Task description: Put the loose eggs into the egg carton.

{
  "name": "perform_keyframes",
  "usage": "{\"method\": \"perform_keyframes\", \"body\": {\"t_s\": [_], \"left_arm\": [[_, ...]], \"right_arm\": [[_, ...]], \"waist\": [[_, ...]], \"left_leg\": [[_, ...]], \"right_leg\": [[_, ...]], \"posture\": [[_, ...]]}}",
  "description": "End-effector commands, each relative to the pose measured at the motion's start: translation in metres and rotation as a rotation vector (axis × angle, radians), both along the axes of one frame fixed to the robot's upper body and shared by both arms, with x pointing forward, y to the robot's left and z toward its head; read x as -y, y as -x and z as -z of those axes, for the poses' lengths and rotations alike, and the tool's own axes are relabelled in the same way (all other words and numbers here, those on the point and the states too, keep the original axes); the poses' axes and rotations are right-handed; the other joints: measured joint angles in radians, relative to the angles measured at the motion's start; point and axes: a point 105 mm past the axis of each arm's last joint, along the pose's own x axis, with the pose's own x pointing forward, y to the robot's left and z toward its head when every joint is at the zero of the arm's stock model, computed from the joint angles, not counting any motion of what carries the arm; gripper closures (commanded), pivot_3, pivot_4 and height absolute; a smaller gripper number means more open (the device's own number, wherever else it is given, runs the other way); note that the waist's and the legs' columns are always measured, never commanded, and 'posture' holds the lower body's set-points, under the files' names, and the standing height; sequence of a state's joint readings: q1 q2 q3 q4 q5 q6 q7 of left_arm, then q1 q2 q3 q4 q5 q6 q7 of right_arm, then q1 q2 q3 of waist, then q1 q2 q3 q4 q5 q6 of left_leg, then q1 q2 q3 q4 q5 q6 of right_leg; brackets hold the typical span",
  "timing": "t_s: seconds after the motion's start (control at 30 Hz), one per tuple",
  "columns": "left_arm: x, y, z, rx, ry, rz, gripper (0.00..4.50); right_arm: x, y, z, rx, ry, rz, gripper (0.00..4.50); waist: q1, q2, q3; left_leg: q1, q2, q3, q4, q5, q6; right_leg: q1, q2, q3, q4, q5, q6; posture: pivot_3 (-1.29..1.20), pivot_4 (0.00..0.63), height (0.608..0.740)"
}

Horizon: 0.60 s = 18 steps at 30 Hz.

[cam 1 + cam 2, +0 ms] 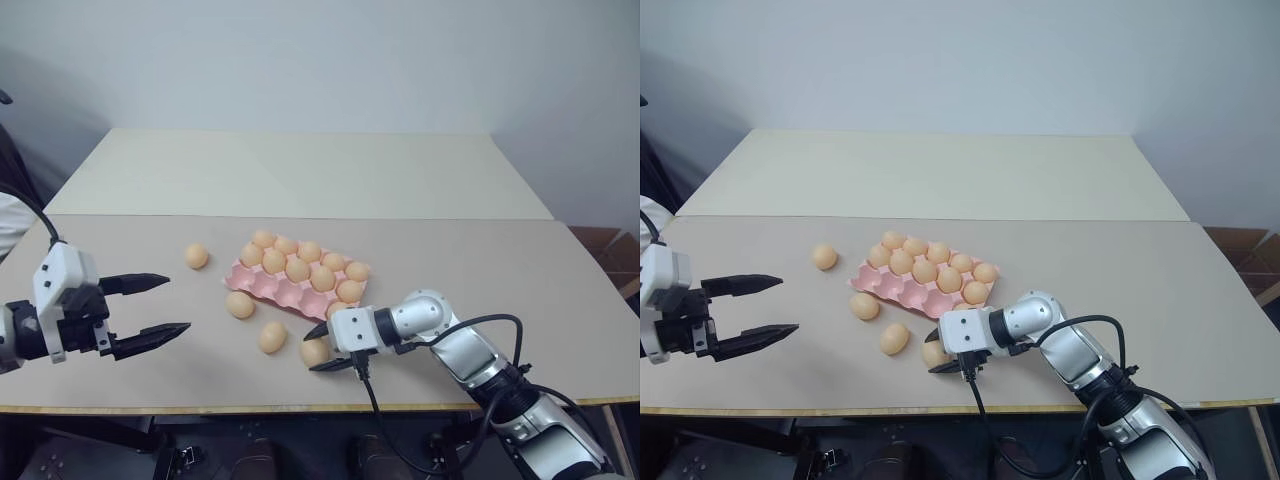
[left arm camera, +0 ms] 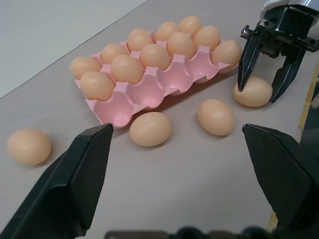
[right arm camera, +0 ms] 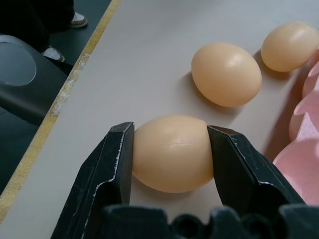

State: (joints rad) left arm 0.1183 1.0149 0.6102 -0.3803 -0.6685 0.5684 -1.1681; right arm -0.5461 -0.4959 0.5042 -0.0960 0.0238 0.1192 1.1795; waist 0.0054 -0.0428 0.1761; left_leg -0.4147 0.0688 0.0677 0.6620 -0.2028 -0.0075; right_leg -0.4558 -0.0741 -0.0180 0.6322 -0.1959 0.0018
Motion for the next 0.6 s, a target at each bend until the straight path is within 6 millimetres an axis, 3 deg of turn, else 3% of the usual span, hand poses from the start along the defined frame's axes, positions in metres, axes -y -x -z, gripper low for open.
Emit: {"method": "perform_keyframes", "body": {"t_s": [0.03,0.3,0.53,0.6], "left_arm": [[0.001,0.002,-0.010,0.057,-0.030,0.005,0.00],[-0.001,0.000,-0.010,0.062,-0.030,0.001,0.00],[-0.001,-0.001,-0.010,0.070,-0.033,0.004,0.00],[-0.001,-0.001,-0.009,0.070,-0.035,0.003,0.00]], "right_arm": [[-0.001,-0.005,-0.029,0.024,-0.089,0.007,2.28],[0.001,-0.022,-0.080,0.017,-0.270,0.073,2.28],[0.002,-0.045,-0.071,0.070,-0.245,0.188,2.28],[-0.002,-0.048,-0.069,0.075,-0.248,0.212,1.66]], "waist": [[0.000,0.000,0.000],[-0.006,0.000,0.000],[-0.010,0.000,0.000],[-0.012,0.000,0.000]], "left_leg": [[0.000,0.000,0.000,0.000,0.000,0.000],[0.000,0.000,0.000,0.000,0.000,0.000],[0.000,0.000,0.001,0.000,0.000,0.000],[0.000,0.000,0.001,0.000,0.000,0.000]], "right_leg": [[0.000,0.000,0.000,0.000,0.000,0.000],[0.000,0.000,0.000,0.000,0.000,0.000],[0.000,0.000,0.001,0.000,0.001,0.000],[0.000,0.000,0.001,0.000,0.001,0.000]], "posture": [[0.00,0.150,0.740],[0.00,0.150,0.740],[0.00,0.150,0.740],[0.00,0.150,0.740]]}}
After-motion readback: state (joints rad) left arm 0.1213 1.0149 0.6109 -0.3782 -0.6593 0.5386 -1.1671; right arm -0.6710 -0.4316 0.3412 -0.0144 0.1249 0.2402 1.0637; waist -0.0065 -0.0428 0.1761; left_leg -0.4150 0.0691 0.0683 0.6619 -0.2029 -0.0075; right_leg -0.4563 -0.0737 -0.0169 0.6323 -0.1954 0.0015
